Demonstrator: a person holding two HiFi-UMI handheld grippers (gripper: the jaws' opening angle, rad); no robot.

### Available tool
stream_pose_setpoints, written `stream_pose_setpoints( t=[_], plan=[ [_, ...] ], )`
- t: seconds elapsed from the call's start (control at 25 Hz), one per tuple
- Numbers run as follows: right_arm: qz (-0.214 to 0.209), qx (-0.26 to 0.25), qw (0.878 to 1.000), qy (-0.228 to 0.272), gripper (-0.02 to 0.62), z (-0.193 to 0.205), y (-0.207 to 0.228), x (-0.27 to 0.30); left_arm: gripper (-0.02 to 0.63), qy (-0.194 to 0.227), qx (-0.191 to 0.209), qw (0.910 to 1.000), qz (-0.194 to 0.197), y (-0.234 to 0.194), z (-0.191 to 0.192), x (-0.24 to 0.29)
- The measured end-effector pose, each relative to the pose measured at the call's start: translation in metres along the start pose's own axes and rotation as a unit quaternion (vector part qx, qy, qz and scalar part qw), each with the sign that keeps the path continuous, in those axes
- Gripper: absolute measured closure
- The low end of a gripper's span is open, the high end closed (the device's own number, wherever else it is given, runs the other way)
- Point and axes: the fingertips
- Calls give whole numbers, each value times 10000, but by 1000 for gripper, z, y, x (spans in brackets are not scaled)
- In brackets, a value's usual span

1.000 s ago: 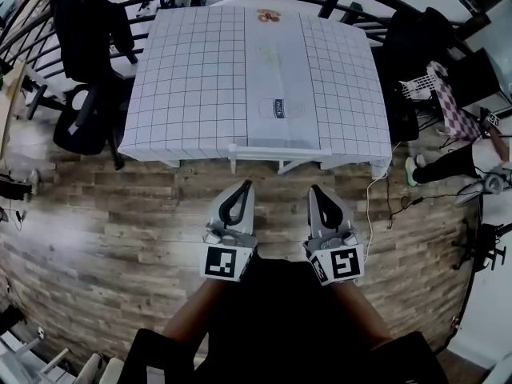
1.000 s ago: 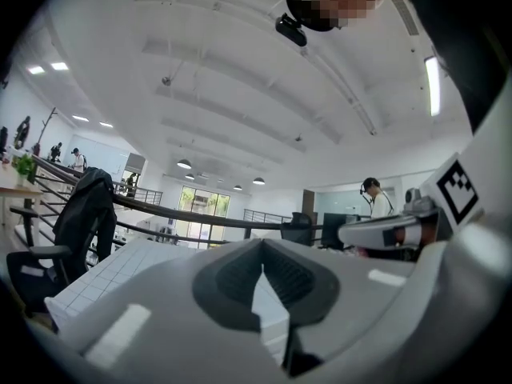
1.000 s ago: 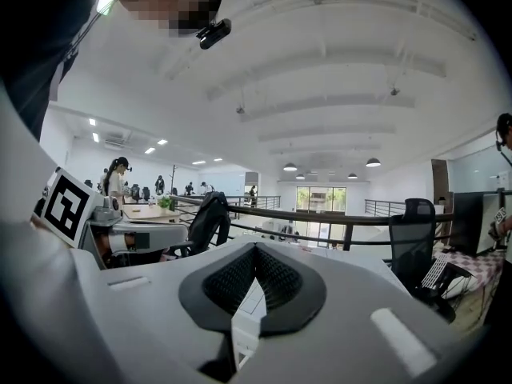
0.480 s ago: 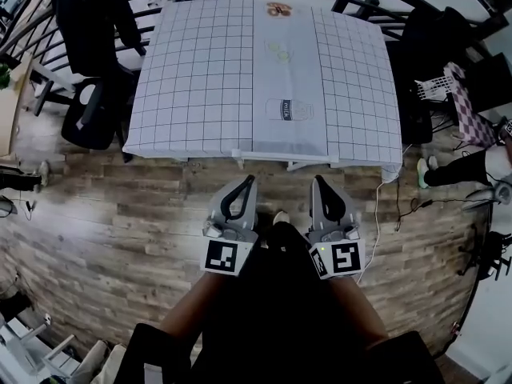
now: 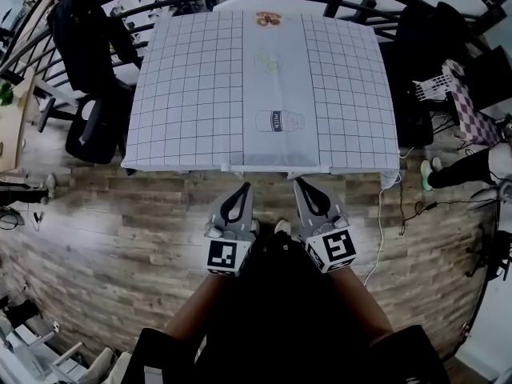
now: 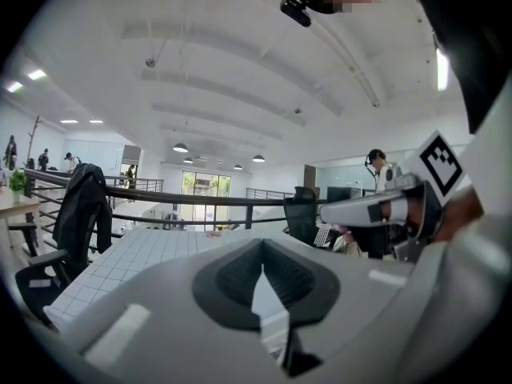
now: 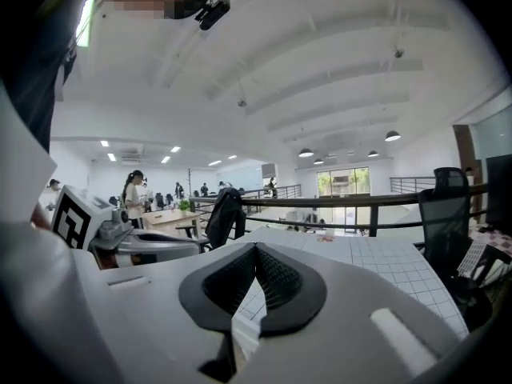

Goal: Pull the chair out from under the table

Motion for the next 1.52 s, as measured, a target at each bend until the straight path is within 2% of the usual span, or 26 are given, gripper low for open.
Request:
stream_pose_setpoints(
  t=[0.24,0.36,0.48,0.56,0.68,0.8,0.92,1.0,1.16,1.24,1.32,1.4,1.52],
  plan=[
    [-182,-346,9983,-422,597,27,16,11,597,-418,121,9986,316,4,19,27],
    [-255,-604,9950,-750,597,46,25,17,595,-790,503,9943,504,3,32,37],
    [-450,-900,9904,-945,597,62,33,22,595,-1129,970,9863,710,-1,44,41],
    [-668,-1092,9857,-1097,595,73,37,27,592,-1379,1012,9806,957,0,55,45],
    [-998,-1540,9718,-1478,545,98,42,40,474,-2024,856,9636,1522,6,87,57],
    [-1435,-2021,9487,-1964,538,129,40,50,442,-2743,1098,9346,1979,11,124,64],
    [-2133,-2471,9068,-2667,471,170,32,52,434,-3151,1482,9094,2273,11,151,70],
    [-2336,-2727,8867,-2912,466,191,32,55,430,-3315,1583,9001,2344,5,162,76],
    [-2445,-3102,8599,-3234,466,224,38,64,425,-3606,1656,8838,2477,-7,178,90],
    [-2559,-3405,8373,-3428,463,240,40,67,425,-3769,1724,8733,2560,-12,187,96],
    [-2656,-3710,8140,-3596,453,253,42,71,425,-3980,1880,8578,2655,-16,199,100],
    [-2675,-3858,8022,-3689,453,261,46,79,425,-4165,2032,8413,2784,-17,209,104],
    [-2680,-3822,7982,-3808,453,267,49,89,425,-4362,2084,8248,2932,-17,222,112]
  ],
)
Point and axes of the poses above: the fingertips, and each gripper's own axes: x forward along the fingers, y to its right, z out of its underside, and after that the axes turned 8 degrees about z, right-handed
